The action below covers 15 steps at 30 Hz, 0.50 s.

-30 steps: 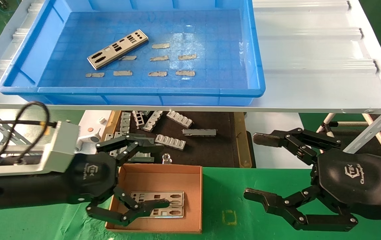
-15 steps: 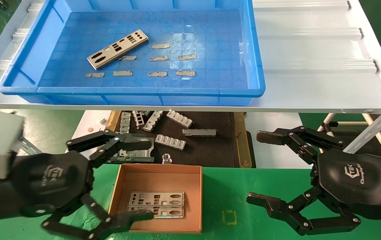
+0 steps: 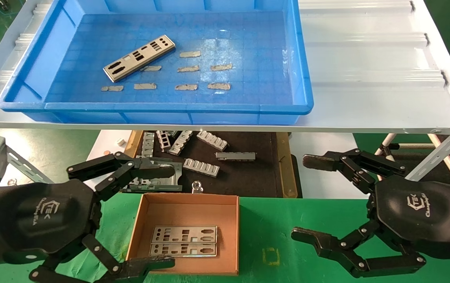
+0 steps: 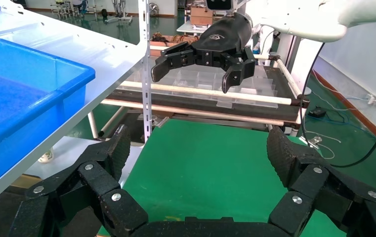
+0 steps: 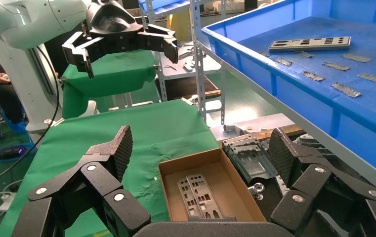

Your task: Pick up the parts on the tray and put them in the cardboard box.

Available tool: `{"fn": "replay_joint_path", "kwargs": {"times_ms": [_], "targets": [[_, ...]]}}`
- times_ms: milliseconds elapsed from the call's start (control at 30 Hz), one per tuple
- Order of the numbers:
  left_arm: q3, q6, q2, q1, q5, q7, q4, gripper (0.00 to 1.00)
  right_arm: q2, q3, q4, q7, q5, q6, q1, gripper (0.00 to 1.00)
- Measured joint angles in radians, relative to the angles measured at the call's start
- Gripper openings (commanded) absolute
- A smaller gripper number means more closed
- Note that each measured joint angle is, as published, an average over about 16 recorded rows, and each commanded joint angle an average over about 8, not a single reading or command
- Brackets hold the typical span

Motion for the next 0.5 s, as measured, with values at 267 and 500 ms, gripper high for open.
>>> {"fn": "replay_joint_path", "kwargs": {"times_ms": [267, 500], "targets": [[0.009, -0.002, 0.004, -0.005, 0.004, 0.004, 0.008, 1.00, 0.000, 0.000, 0.000, 0.000, 0.000, 0.000, 0.000, 1.00], [0.013, -0.003, 0.005, -0.007, 0.007, 0.006, 0.012, 1.00, 0.000, 0.000, 0.000, 0.000, 0.000, 0.000, 0.000, 1.00]]}}
